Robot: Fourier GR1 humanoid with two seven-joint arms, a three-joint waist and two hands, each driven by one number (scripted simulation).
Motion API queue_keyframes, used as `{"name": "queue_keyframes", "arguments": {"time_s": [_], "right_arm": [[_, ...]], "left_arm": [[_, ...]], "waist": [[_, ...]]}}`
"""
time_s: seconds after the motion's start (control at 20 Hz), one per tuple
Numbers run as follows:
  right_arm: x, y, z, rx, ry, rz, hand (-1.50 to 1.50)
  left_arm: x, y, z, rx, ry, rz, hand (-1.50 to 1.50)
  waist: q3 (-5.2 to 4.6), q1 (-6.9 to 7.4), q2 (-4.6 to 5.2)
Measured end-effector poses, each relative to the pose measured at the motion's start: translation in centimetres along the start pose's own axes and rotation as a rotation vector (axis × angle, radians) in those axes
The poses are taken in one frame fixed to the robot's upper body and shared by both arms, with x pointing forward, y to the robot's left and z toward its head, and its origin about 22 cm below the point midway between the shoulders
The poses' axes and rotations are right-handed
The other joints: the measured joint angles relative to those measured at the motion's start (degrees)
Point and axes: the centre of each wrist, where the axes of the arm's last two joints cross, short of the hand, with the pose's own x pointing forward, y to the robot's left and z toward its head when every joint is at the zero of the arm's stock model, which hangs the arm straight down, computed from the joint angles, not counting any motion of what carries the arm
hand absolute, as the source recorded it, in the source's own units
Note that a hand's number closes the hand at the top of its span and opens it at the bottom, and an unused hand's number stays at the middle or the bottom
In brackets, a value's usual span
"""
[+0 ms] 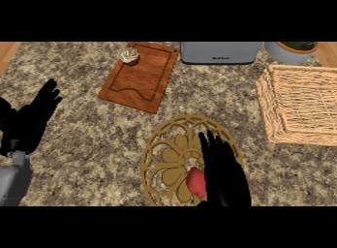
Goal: Pick the bell pepper from the placemat and place it in the basket
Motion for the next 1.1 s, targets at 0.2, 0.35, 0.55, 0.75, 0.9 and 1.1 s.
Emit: {"name": "queue_keyframes", "arguments": {"time_s": [0.2, 0.35, 0.55, 0.75, 0.9, 1.1], "right_arm": [[-0.2, -0.2, 0.4, 0.019, -0.031, -0.021, -1.5], [0.3, 0.5, 0.4, 0.033, -0.054, -0.024, -1.5], [0.3, 1.3, 0.5, 0.036, -0.052, -0.002, -1.5], [-0.3, 2.4, 0.2, 0.025, -0.024, 0.024, -1.5], [0.1, 2.7, 0.4, 0.021, -0.008, 0.047, -1.5], [-0.4, 4.0, -0.4, 0.027, -0.001, 0.083, 1.5]], "left_arm": [[-0.1, -0.1, 0.1, 0.0, 0.001, 0.001, 0.0], [-0.8, 0.2, -0.2, -0.002, 0.004, 0.002, 0.0], [-1.2, 0.6, -0.1, -0.001, 0.01, 0.005, 0.0], [-0.6, 0.4, 0.0, 0.006, 0.004, 0.004, 0.0], [-0.6, 0.7, 0.4, 0.009, 0.004, -0.003, 0.0], [-0.9, 0.1, -0.2, 0.002, 0.003, 0.0, 0.0]], "waist": [[0.0, 0.0, 0.0], [-0.01, 0.0, 0.01], [-0.01, 0.02, 0.01], [0.0, 0.02, 0.0], [0.0, 0.05, 0.01], [-0.01, -0.01, 0.02]]}}
